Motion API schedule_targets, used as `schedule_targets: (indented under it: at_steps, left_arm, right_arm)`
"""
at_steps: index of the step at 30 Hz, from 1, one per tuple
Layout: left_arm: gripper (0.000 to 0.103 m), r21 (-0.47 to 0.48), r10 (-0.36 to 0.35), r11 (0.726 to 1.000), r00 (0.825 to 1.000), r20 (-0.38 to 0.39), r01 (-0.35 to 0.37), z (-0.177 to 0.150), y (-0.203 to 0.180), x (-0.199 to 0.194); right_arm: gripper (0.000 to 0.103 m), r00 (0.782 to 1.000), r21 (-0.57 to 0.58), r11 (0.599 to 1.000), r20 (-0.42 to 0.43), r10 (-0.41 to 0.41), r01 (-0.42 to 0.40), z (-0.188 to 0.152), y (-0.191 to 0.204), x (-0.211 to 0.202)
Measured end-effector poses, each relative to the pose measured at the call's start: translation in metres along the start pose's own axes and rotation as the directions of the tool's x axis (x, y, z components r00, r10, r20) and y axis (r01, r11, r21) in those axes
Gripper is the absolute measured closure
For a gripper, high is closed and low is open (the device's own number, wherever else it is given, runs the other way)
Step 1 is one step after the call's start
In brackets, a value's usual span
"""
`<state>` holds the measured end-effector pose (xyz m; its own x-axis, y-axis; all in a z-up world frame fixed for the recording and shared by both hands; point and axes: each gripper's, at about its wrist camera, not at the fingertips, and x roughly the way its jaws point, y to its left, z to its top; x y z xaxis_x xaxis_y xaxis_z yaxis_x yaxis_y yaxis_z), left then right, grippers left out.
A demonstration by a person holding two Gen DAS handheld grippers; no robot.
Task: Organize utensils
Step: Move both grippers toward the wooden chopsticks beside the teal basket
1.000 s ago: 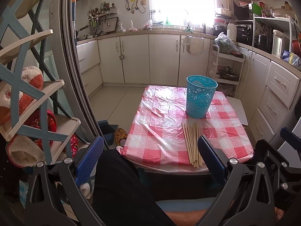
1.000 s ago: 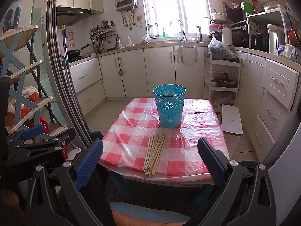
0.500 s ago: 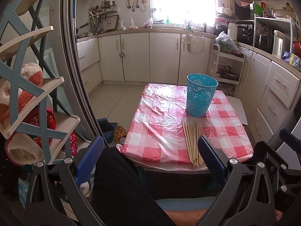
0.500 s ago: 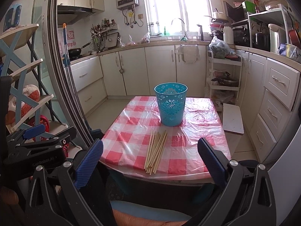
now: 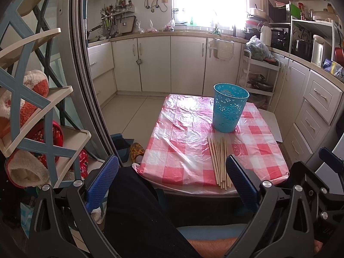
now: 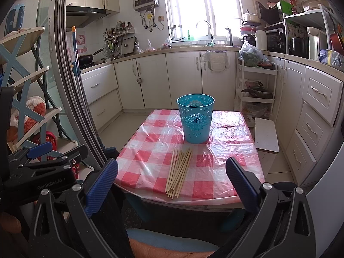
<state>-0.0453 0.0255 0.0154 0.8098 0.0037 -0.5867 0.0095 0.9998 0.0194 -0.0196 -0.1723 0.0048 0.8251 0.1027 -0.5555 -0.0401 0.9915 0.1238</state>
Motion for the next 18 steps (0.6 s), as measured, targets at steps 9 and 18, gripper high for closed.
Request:
schedule_targets:
  at_steps: [9, 18]
  left_arm:
    - [0.007, 0.000, 0.000, 1.000, 1.000, 0.000, 0.000, 0.0003, 0.0001, 0.0001]
    - [0.007, -0.003, 0.002, 1.000, 1.000, -0.014, -0.002, -0.0090, -0.0047, 0.0036]
  right_arm:
    - [0.007, 1.000, 0.000, 1.000, 0.000, 0.000, 0.000, -0.0001, 0.0000, 0.0002]
    - [0.007, 1.000, -0.002, 1.000, -0.015, 0.004, -0.004, -0.0047, 0.0043, 0.0047]
